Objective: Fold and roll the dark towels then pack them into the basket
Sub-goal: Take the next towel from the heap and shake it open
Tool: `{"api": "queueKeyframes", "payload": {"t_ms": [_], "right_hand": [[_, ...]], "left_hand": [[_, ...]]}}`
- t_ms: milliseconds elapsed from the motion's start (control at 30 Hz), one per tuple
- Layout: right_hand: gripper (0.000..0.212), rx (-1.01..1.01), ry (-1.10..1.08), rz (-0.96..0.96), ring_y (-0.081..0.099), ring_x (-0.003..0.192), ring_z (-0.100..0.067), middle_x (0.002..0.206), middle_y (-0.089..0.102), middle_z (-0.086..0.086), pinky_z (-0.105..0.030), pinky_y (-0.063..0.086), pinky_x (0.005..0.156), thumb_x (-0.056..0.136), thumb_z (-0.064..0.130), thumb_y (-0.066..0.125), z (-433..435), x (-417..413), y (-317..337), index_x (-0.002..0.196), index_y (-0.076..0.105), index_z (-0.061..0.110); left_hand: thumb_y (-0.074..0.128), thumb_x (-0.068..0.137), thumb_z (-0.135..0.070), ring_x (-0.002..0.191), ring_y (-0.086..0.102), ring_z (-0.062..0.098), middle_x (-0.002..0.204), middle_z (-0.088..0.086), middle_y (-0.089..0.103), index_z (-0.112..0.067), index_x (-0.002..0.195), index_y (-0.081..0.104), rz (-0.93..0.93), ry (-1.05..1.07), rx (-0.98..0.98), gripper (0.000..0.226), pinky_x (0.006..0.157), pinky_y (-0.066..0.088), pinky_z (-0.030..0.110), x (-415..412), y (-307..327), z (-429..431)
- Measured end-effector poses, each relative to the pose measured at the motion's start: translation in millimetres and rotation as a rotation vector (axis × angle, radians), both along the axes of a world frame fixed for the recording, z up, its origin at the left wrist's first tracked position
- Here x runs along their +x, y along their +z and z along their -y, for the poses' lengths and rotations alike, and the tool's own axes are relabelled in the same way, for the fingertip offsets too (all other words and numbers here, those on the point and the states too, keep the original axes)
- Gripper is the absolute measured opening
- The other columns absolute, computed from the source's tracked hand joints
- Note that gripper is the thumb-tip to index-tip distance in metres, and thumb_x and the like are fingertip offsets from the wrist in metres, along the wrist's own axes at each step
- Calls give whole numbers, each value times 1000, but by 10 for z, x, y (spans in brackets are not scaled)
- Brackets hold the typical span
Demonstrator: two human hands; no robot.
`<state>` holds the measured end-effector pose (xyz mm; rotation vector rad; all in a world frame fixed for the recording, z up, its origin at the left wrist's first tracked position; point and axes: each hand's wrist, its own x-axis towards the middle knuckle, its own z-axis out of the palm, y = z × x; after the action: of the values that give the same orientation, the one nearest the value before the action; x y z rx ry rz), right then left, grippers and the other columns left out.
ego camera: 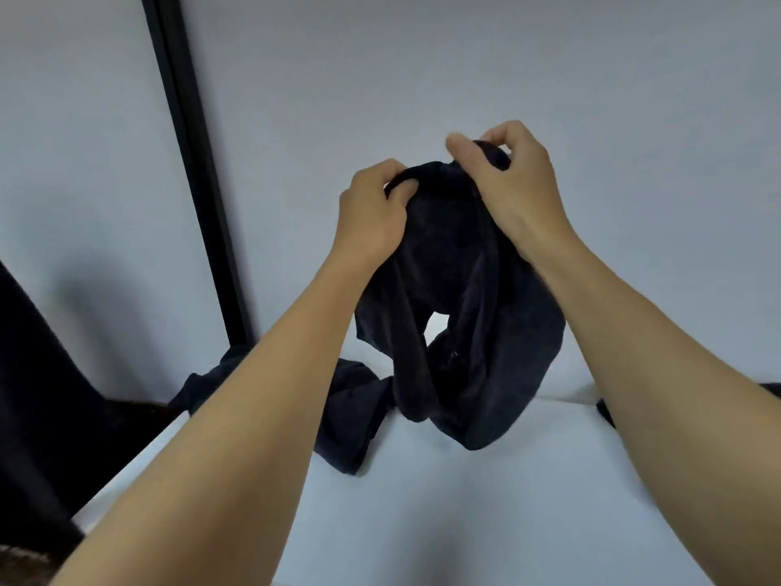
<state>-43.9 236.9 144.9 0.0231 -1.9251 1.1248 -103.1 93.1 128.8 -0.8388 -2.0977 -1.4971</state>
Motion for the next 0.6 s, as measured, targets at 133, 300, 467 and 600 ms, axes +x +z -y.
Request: {"api": "queueKeyframes", "payload": {"t_ms": [133, 300, 467, 600], "right_hand": [[16, 356, -191, 200, 61, 88, -6, 93, 65, 13, -11, 44, 68, 81, 32, 68, -345, 356, 14, 96, 66, 26], [18, 378, -443, 309, 59, 91, -14, 96, 66, 5, -20, 41, 71, 88, 20, 54, -807, 720, -54, 96, 69, 21], [40, 460, -230, 472, 52, 115, -8, 122, 52, 10, -26, 42, 91, 82, 26, 69, -760, 925, -161, 119, 57, 30], [31, 378, -53, 407, 61, 91, -4, 102, 65, 11, -23, 46, 78, 84, 24, 69, -534, 885, -96, 114, 61, 26]], "left_hand": [[68, 87, -36, 69, 65, 3, 75, -8, 69, -23, 86, 72, -81, -146, -95, 13, 61, 51, 15, 208, 134, -216], [78, 79, -35, 59, 56, 6, 61, -6, 59, -22, 61, 63, 52, -196, -649, 26, 50, 38, 16, 153, 37, -286], [59, 93, -24, 76, 62, 12, 80, -5, 66, -21, 82, 68, -111, -223, -321, 14, 60, 48, 20, 325, 43, -581], [72, 81, -29, 69, 63, 9, 74, -5, 68, -18, 81, 71, -231, -290, -239, 11, 56, 46, 19, 578, 173, -711]]}}
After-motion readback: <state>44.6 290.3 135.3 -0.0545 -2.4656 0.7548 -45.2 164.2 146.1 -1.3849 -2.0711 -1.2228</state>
